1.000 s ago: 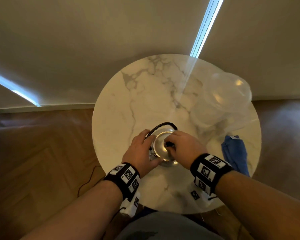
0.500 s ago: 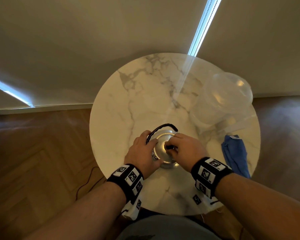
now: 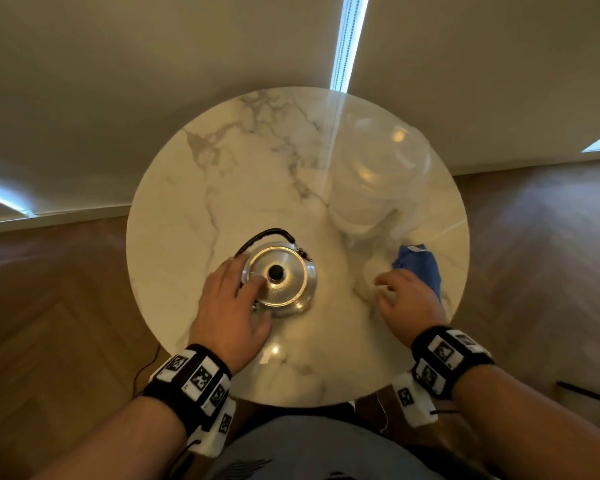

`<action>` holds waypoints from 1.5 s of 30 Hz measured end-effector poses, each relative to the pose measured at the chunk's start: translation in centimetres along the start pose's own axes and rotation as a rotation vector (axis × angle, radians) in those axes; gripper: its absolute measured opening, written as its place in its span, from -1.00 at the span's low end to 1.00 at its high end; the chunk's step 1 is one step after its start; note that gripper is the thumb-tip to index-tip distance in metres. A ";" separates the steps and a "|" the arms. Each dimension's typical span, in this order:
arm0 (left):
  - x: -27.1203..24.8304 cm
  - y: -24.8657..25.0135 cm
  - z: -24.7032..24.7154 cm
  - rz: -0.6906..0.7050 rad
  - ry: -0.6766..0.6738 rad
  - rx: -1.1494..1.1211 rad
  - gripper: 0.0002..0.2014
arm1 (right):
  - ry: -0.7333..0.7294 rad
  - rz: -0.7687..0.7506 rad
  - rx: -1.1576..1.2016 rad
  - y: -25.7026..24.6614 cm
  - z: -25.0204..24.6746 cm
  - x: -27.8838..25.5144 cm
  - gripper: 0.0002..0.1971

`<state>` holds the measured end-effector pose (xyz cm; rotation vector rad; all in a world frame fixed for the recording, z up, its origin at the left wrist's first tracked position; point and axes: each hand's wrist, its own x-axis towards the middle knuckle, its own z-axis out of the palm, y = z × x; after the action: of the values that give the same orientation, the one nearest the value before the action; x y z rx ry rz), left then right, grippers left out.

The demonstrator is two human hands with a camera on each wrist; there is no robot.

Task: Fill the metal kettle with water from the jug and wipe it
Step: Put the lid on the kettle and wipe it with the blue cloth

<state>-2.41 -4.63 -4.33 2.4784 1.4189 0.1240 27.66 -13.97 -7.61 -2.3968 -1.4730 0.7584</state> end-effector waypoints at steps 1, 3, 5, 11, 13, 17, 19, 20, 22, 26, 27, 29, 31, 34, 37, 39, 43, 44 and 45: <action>-0.5 0.9 -0.1 0.006 0.008 0.003 -0.53 | 0.016 0.127 -0.017 2.4 -0.4 0.6 -0.79; -1.4 2.8 0.0 0.005 0.019 -0.007 -0.51 | 0.056 0.350 -0.008 6.8 -1.0 2.1 -0.76; -2.2 4.5 0.5 0.007 0.020 -0.032 -0.50 | 0.051 0.507 0.041 9.8 -1.0 3.7 -0.69; -3.9 10.9 2.6 0.022 -0.039 -0.069 -0.54 | -0.238 0.379 0.011 11.1 -0.7 5.3 -0.77; -4.0 12.5 3.0 0.010 -0.054 -0.113 -0.56 | -0.266 0.241 0.089 10.0 -0.9 4.4 -0.81; -3.6 14.3 2.7 -0.007 -0.029 -0.215 -0.54 | -0.325 -0.134 0.201 6.4 -3.2 0.8 -0.84; -2.9 14.5 1.8 -0.037 -0.012 -0.289 -0.45 | -0.332 -0.320 0.293 4.2 -4.8 -0.9 -0.84; -2.5 14.6 1.3 -0.060 -0.015 -0.353 -0.37 | -0.342 -0.383 0.342 3.3 -5.7 -1.7 -0.80; -1.7 14.6 0.0 -0.127 -0.062 -0.574 -0.20 | -0.403 -0.474 0.453 1.7 -7.3 -2.9 -0.73; -1.1 13.7 -1.6 -0.228 -0.147 -0.977 -0.41 | -0.521 -0.523 0.566 -0.2 -8.8 -4.0 -0.54; -1.2 13.3 -2.1 -0.244 -0.148 -1.016 -0.58 | -0.536 -0.528 0.535 -0.1 -8.7 -4.0 -0.50; -1.5 12.6 -3.1 -0.253 -0.141 -1.018 -0.80 | -0.548 -0.540 0.381 0.6 -8.3 -3.5 -0.51; -2.0 12.2 -4.1 -0.219 -0.160 -0.946 -0.89 | -0.552 -0.552 0.229 1.1 -8.2 -3.1 -0.65; -2.5 12.0 -5.3 -0.132 -0.197 -0.905 -0.86 | -0.643 -0.634 0.268 -0.4 -8.5 -3.0 -0.66; -1.9 11.7 -5.8 -0.126 -0.167 -1.076 -0.88 | -0.730 -0.553 0.612 -3.3 -7.7 -2.7 -0.62; -0.9 10.4 -5.8 -0.133 -0.125 -1.113 -0.86 | -0.717 -0.461 0.786 -5.1 -5.9 -2.4 -0.71; 1.0 5.6 -4.0 -0.245 -0.011 -0.964 -0.73 | -0.576 -0.253 0.879 -6.8 -2.8 -1.8 -0.48; 1.2 4.1 -3.4 -0.303 0.021 -0.886 -0.65 | -0.556 -0.195 0.923 -6.8 -2.5 -1.7 -0.41; 1.3 2.6 -3.0 -0.339 0.044 -0.775 -0.57 | -0.536 -0.131 0.992 -6.6 -2.1 -1.5 -0.40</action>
<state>-0.24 -4.18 -0.81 1.6033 1.4252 0.5422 23.19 -12.06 -2.39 -1.3838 -0.9804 1.6800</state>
